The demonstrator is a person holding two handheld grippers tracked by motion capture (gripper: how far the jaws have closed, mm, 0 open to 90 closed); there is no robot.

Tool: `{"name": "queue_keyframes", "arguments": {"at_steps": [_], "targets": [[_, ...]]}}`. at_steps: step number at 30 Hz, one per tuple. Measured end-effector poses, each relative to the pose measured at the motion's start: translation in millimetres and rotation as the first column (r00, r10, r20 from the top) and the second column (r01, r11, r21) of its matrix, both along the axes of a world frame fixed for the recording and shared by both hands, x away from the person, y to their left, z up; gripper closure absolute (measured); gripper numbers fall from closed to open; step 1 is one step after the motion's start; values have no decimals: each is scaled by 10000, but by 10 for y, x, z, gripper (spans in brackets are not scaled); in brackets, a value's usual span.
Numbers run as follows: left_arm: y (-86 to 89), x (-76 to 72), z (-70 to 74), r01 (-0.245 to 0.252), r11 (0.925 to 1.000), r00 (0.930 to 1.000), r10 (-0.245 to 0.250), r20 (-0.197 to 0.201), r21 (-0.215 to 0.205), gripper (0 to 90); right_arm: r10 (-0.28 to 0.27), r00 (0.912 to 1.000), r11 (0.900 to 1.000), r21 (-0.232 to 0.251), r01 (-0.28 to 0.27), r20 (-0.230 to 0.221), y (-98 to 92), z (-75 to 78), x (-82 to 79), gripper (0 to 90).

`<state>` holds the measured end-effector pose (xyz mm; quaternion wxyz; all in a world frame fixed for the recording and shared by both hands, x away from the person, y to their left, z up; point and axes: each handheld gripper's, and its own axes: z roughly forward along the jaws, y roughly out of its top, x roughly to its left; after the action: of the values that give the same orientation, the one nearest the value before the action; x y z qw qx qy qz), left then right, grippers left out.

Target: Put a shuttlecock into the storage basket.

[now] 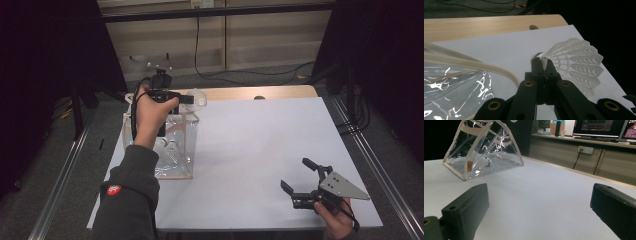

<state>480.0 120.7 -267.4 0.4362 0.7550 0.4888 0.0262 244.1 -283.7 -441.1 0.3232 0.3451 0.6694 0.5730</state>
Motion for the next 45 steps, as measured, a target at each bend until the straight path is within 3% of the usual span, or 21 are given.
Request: {"name": "queue_keyframes", "arguments": {"at_steps": [29,45], "targets": [[213,51,49,-658,9977,9977,656,151,145,900,9,10000,10000,-28,-9,37,2,1,2,17],[377,83,68,-1245,9918,9921,1240,195,298,900,9,10000,10000,-16,-9,19,4,0,2,17]]}}
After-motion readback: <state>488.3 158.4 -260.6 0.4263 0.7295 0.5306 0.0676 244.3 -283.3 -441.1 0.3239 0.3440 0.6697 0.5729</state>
